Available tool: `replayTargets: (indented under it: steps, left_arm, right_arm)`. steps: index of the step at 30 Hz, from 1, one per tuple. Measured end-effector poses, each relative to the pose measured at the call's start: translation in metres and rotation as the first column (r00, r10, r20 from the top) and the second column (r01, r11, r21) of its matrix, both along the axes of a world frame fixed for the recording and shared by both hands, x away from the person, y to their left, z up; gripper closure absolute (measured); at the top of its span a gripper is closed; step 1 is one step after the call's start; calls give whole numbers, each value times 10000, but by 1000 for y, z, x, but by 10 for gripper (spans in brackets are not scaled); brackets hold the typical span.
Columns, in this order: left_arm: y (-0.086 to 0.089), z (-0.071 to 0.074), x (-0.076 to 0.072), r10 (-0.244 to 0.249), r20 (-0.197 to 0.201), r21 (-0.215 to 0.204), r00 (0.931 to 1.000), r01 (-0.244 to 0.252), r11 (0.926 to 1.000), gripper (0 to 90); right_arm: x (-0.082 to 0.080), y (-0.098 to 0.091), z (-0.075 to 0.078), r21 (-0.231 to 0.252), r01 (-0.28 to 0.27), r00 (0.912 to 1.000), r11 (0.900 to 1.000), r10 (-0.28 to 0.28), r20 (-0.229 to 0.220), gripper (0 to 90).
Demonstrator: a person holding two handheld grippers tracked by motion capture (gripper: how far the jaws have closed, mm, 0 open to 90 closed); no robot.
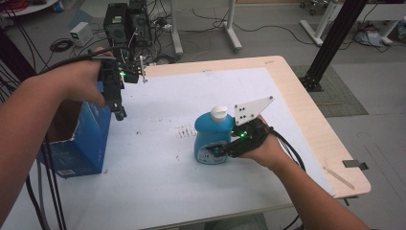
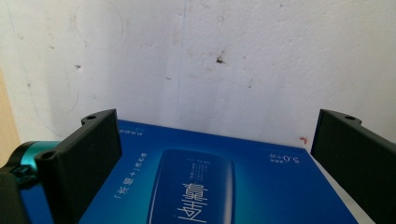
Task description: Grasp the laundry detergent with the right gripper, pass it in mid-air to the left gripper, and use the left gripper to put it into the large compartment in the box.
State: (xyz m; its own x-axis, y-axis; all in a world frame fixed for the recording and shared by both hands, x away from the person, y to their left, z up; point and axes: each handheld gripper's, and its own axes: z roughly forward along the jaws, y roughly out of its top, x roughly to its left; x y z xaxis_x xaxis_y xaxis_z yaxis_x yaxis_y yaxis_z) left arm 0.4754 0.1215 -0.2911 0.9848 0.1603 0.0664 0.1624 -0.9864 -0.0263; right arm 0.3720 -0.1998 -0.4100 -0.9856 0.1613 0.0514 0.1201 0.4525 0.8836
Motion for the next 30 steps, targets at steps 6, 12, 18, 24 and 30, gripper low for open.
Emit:
replayTargets:
  steps: [6,12,18,24,30]
  left_arm:
    - [-2,7,-7,-141,109,-172,9998,143,9997,17]
    - [-6,17,-18,-359,84,-282,9993,361,9990,17]
    - [-12,29,-32,-712,59,-282,9974,713,9971,17]
    - [-22,43,-47,-1148,84,-361,9933,1151,9927,17]
    - [-36,56,-65,-1634,96,-481,9865,1637,9853,17]
  right_arm:
    - [-2,1,12,-114,-124,9999,9999,124,38,465]
    - [-3,4,27,-237,-210,9998,9995,209,-75,465]
    - [-5,10,38,-393,-282,9995,9988,277,-127,465]
    - [-8,19,49,-450,-466,9987,9979,457,-208,466]
    - [-10,33,60,-630,-747,9972,9952,741,-105,465]
